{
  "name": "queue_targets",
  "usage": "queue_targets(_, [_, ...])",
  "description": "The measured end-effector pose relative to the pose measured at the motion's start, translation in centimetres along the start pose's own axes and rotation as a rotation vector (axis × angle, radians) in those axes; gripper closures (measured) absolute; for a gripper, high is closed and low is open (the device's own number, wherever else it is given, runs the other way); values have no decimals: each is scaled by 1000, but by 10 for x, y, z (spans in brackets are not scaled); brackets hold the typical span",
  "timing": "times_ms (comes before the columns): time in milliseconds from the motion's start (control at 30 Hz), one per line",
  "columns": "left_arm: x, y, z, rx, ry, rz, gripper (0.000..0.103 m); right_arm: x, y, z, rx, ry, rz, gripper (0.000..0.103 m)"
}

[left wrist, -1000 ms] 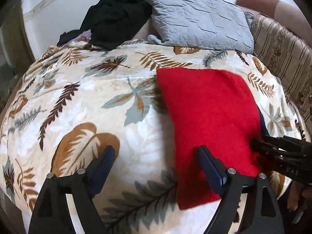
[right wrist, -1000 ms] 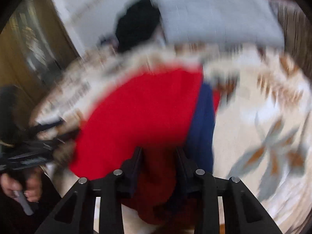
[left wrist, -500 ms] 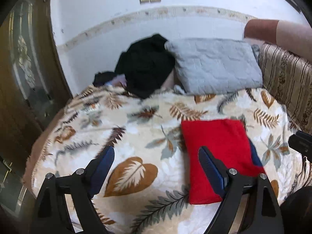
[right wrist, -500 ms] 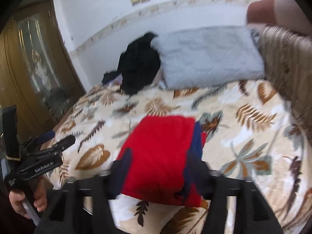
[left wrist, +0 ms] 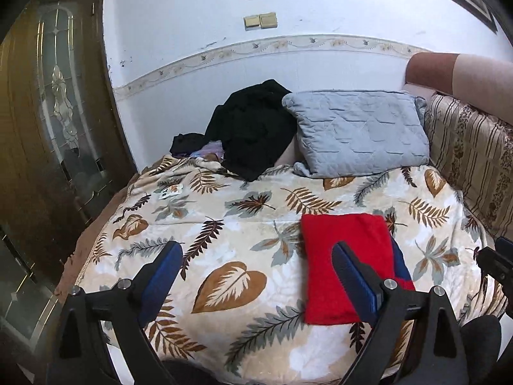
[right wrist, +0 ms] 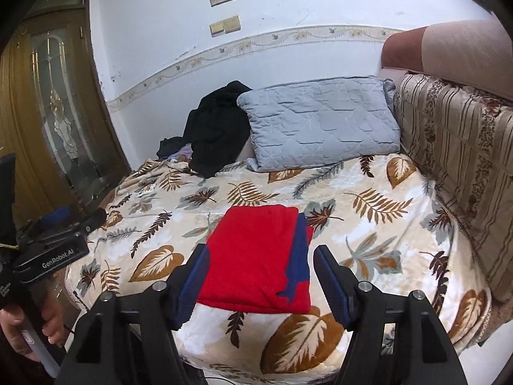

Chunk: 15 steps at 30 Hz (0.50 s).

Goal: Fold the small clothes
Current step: 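Release the small folded bundle and lift both tools away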

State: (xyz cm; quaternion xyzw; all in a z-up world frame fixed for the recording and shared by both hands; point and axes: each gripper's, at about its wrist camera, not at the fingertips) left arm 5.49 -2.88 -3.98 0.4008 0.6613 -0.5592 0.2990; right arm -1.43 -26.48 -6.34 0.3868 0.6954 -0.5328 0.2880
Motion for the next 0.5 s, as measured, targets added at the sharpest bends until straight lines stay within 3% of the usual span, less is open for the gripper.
queue_targets(267, [1,-7,-4,-3,4,30,9,-1,-4,-13,9,-29,7,32])
queue_targets(500, [3,7,-3,22,0,34,9,1,17,-4,15,-17,-41,32])
Point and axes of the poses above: each gripper's, at about its wrist camera, not at the fingertips, and y roughly the way its jaws point, z to its right, x to its underside, and after that the axes turned 5 degrees about -x, right-handed
